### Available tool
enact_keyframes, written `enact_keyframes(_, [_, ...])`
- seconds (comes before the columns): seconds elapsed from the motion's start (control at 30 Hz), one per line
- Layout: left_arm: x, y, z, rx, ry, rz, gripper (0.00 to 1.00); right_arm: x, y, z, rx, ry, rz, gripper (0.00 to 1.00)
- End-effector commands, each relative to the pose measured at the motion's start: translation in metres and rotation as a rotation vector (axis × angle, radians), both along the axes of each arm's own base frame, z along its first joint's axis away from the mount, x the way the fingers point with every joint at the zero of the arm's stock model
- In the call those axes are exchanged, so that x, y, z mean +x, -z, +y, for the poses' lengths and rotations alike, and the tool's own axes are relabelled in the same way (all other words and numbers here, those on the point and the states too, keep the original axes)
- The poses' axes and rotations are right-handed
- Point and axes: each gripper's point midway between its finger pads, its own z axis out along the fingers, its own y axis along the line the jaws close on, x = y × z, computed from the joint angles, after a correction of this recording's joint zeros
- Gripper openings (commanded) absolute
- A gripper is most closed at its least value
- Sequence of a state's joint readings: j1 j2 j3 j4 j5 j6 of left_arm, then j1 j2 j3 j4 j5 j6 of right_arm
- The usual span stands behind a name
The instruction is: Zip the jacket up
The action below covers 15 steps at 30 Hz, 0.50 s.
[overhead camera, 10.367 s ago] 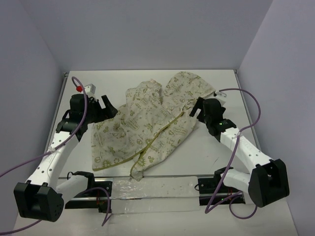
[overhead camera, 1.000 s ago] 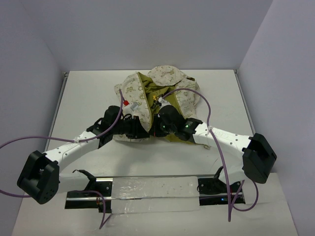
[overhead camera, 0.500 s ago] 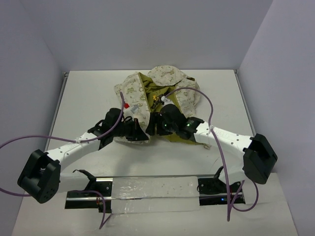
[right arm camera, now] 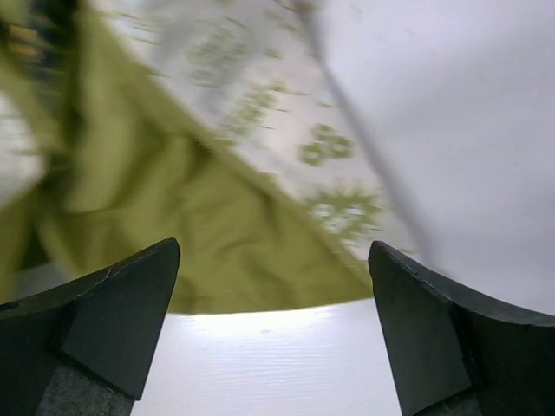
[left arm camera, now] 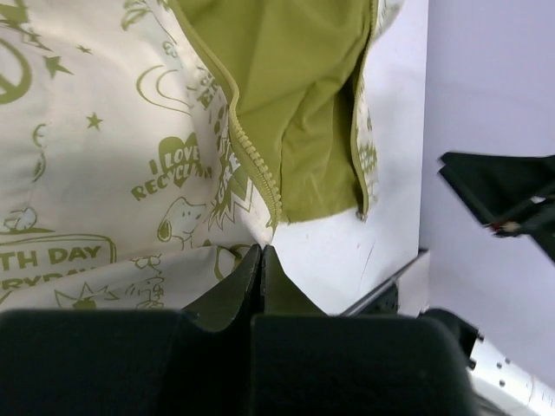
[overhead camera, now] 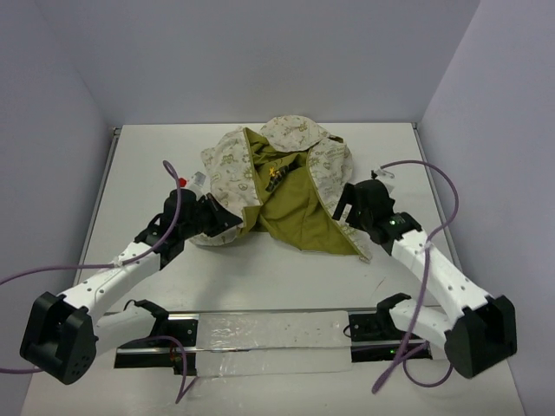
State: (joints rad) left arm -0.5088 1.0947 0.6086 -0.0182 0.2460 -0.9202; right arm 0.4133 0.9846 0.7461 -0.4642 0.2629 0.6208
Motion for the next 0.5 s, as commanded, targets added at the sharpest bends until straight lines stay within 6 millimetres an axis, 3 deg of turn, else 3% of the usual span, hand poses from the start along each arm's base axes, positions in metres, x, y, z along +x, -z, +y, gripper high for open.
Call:
enact_keyframes(0.0, [0.017,-0.026,0.01,-0.019,-0.12,-0.016,0.0,-0.005,0.043,-0.037,-0.196,0.005,0.209,0.97])
enact_keyframes(0.1, [0.019,-0.035,0.007,-0.028,-0.108,-0.031,0.0,0.005,0.058,-0.026,-0.191,-0.035,0.27,0.97])
enact_keyframes(0.23, [0.019,-0.036,0.007,-0.017,-0.099,-0.035,0.0,0.013,0.081,-0.045,-0.262,0.033,0.315,0.97])
enact_keyframes(0.33, [0.017,-0.037,0.006,-0.016,-0.083,-0.039,0.0,0.016,0.093,-0.046,-0.234,0.021,0.348,0.94])
enact_keyframes(0.43, [0.018,-0.039,0.007,-0.01,-0.089,-0.045,0.0,0.015,0.098,-0.029,-0.159,-0.041,0.331,0.75])
enact_keyframes(0.47, [0.019,-0.04,0.008,-0.01,-0.094,-0.05,0.0,0.017,0.099,-0.025,-0.142,-0.056,0.316,0.61])
